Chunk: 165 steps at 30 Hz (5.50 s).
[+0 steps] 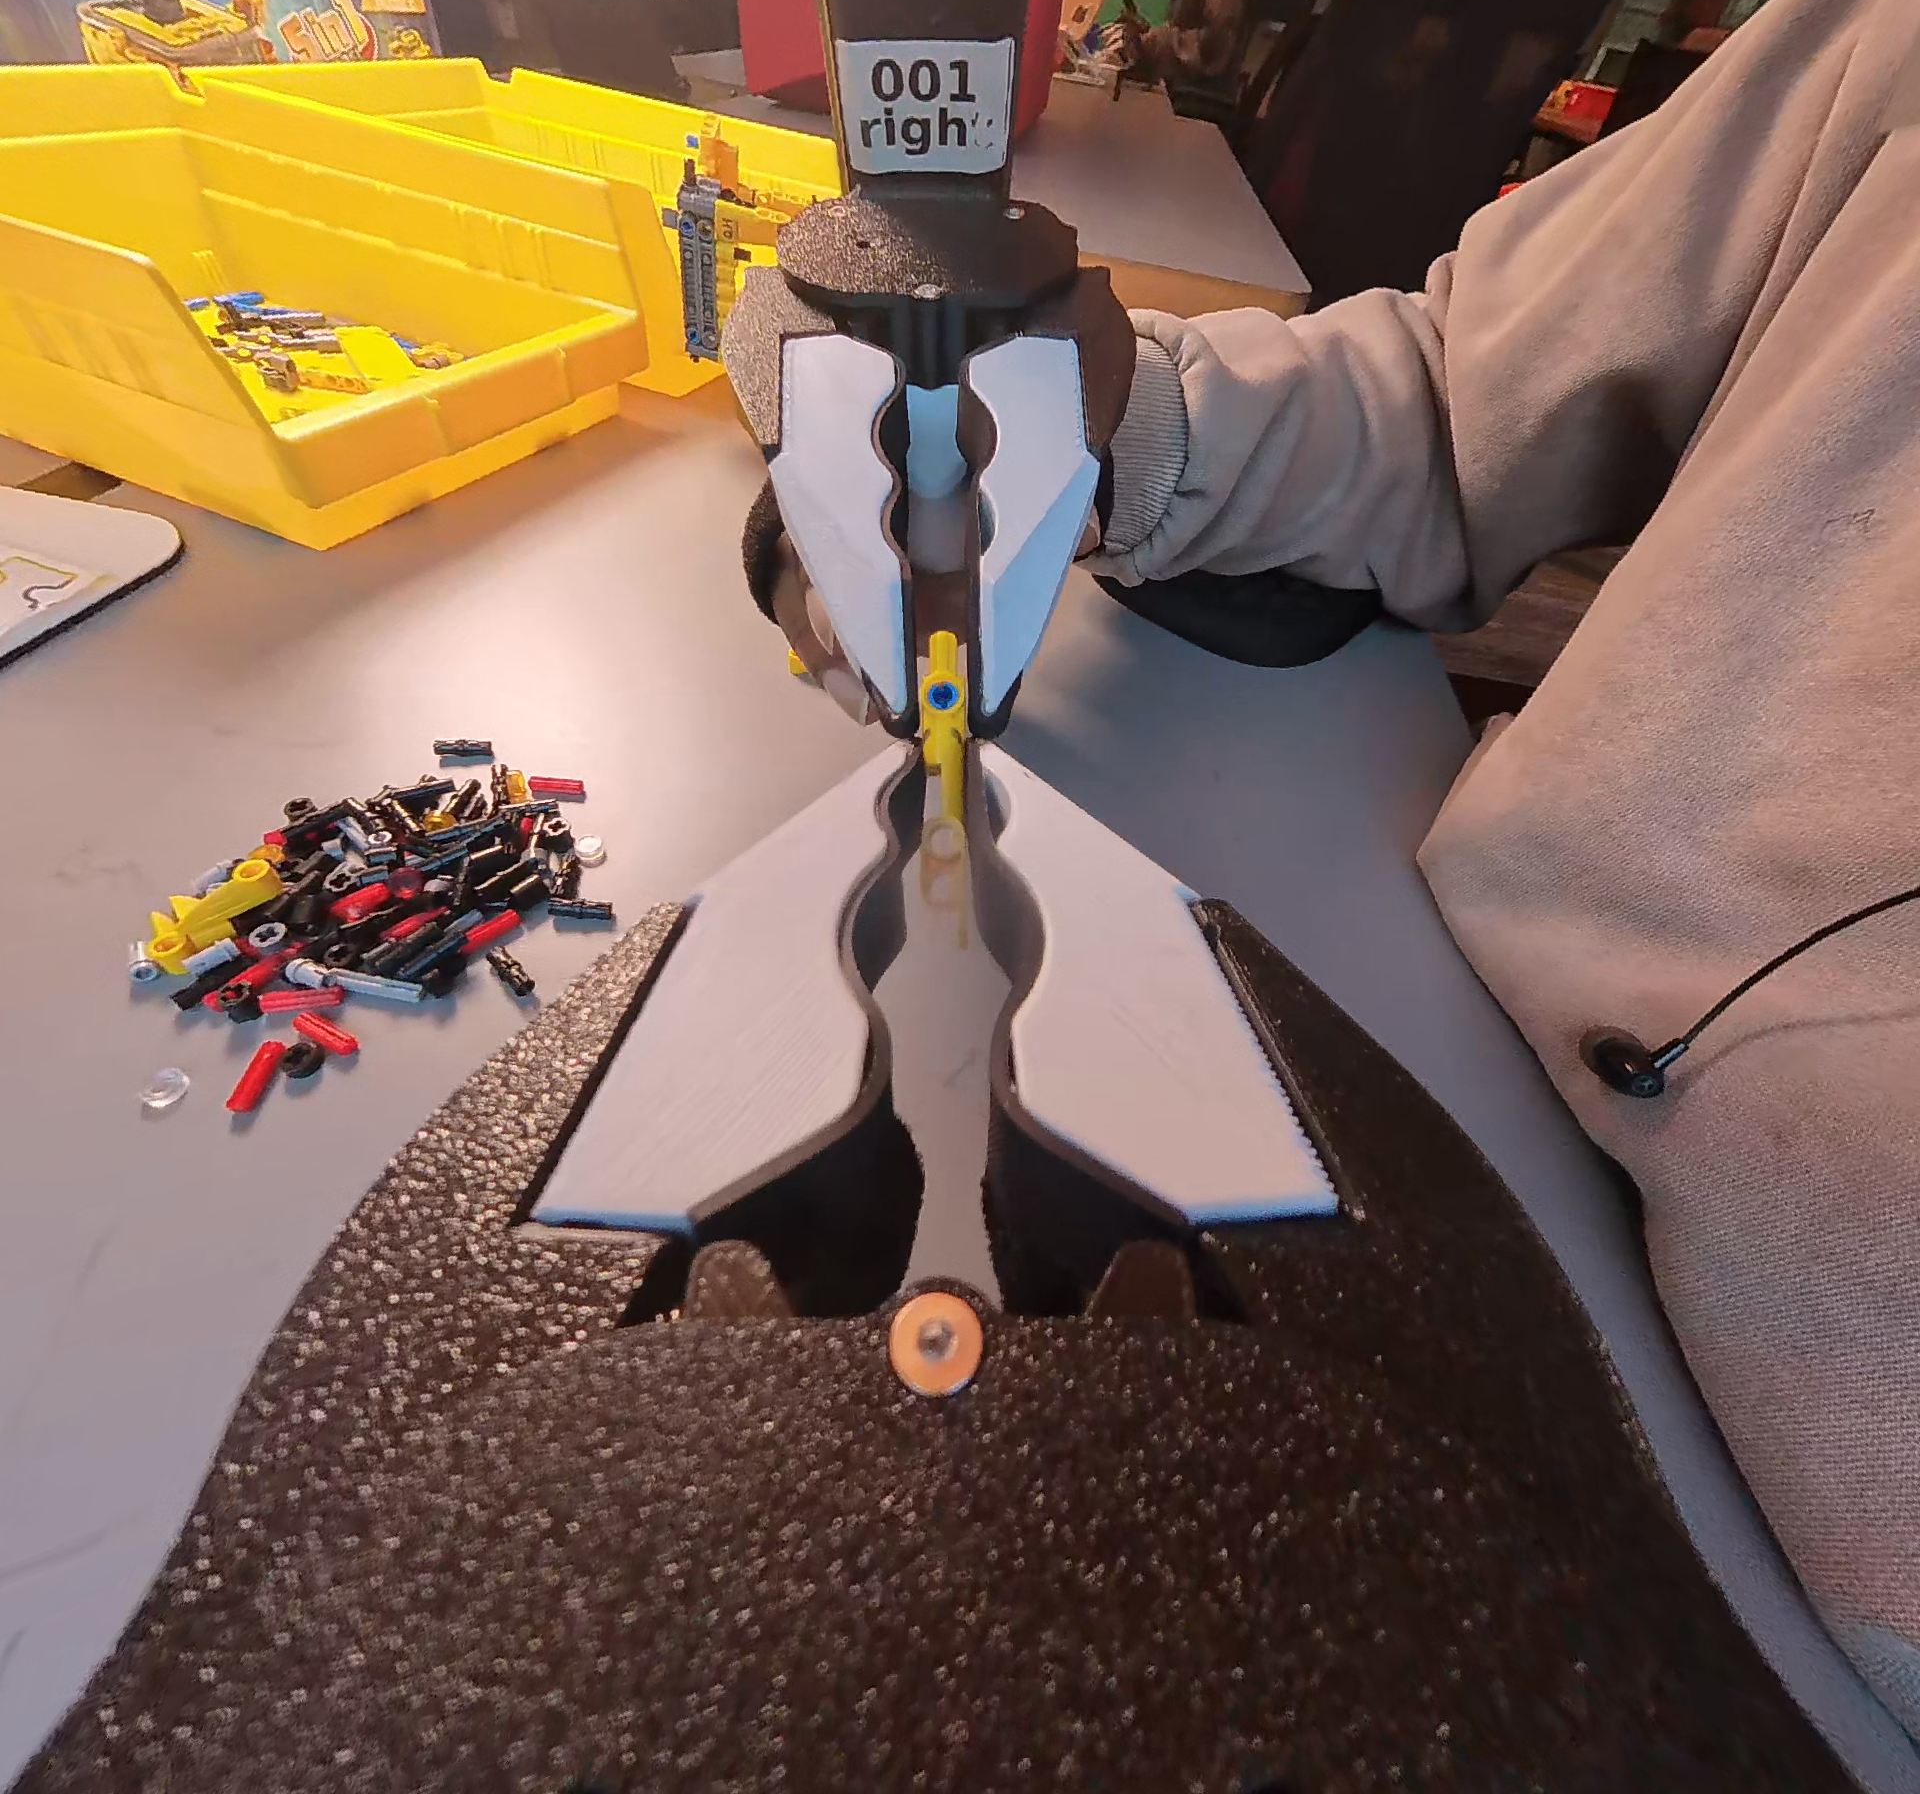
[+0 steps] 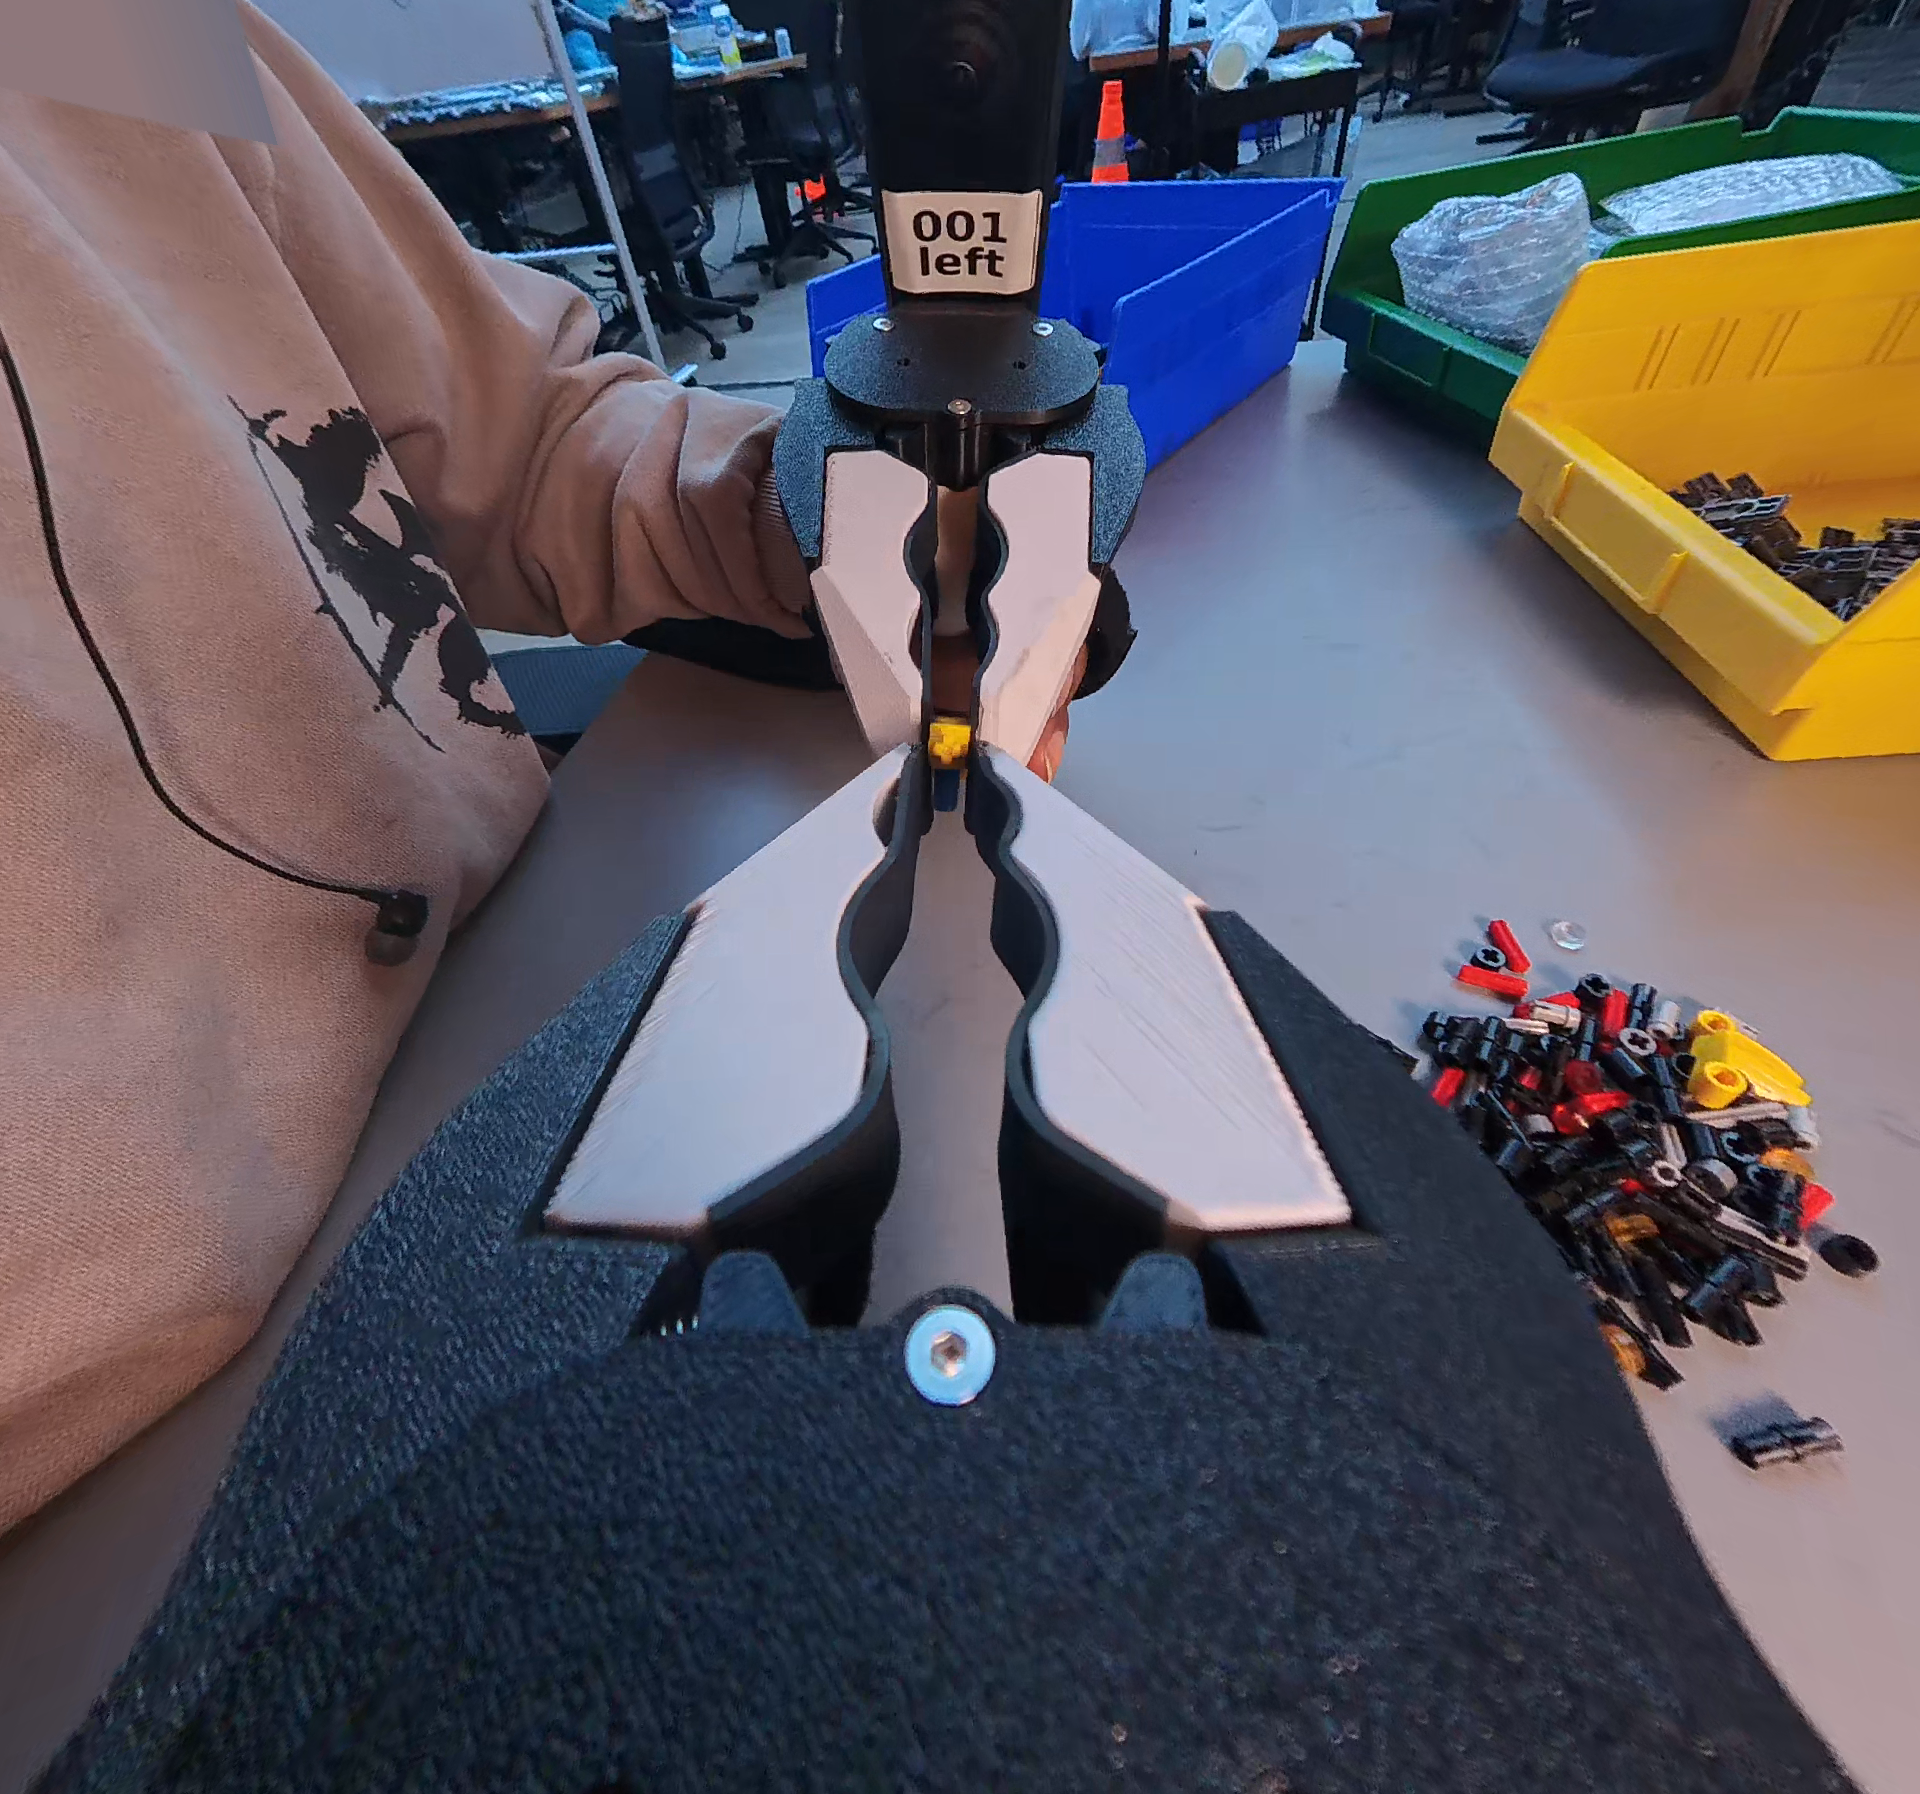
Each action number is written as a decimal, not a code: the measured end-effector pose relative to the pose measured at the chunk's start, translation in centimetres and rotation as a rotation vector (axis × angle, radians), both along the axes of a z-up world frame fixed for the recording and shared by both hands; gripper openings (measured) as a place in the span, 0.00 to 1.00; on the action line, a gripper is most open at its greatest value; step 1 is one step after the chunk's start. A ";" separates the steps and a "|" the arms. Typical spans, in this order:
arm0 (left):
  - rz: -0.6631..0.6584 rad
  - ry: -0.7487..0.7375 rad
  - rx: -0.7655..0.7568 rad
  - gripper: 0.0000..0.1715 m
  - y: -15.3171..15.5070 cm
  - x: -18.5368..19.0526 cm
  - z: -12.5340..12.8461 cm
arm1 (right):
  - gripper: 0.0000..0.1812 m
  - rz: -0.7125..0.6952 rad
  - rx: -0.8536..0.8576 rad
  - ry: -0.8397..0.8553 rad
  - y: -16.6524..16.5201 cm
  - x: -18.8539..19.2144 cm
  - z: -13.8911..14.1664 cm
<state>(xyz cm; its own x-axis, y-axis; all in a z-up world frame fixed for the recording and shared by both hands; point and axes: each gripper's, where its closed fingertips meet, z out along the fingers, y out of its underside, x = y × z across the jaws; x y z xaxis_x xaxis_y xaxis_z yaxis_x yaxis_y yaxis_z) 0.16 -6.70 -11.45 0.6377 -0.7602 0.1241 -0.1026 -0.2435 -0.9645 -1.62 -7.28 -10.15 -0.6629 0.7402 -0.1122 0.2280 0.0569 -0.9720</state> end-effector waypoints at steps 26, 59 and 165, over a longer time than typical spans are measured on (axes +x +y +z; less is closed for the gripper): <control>0.065 -0.091 0.080 0.03 -1.0 -2.9 4.7 | 0.00 0.009 -0.110 0.216 2.6 2.3 6.3; 0.040 -0.391 -0.012 0.03 0.0 -1.5 5.6 | 0.05 -0.138 -0.352 0.137 0.4 -1.5 5.0; 0.102 -0.074 -0.117 0.13 1.8 -2.0 -0.8 | 0.03 -0.383 0.252 0.170 4.9 -1.1 -1.3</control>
<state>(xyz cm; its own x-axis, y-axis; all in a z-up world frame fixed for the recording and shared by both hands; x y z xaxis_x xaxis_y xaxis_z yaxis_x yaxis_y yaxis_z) -1.85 -4.86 -12.22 0.6964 -0.6698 0.2577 -0.0014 -0.3603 -0.9328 -2.70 -2.36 -11.48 -0.3312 0.9246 0.1882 0.1181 0.2385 -0.9639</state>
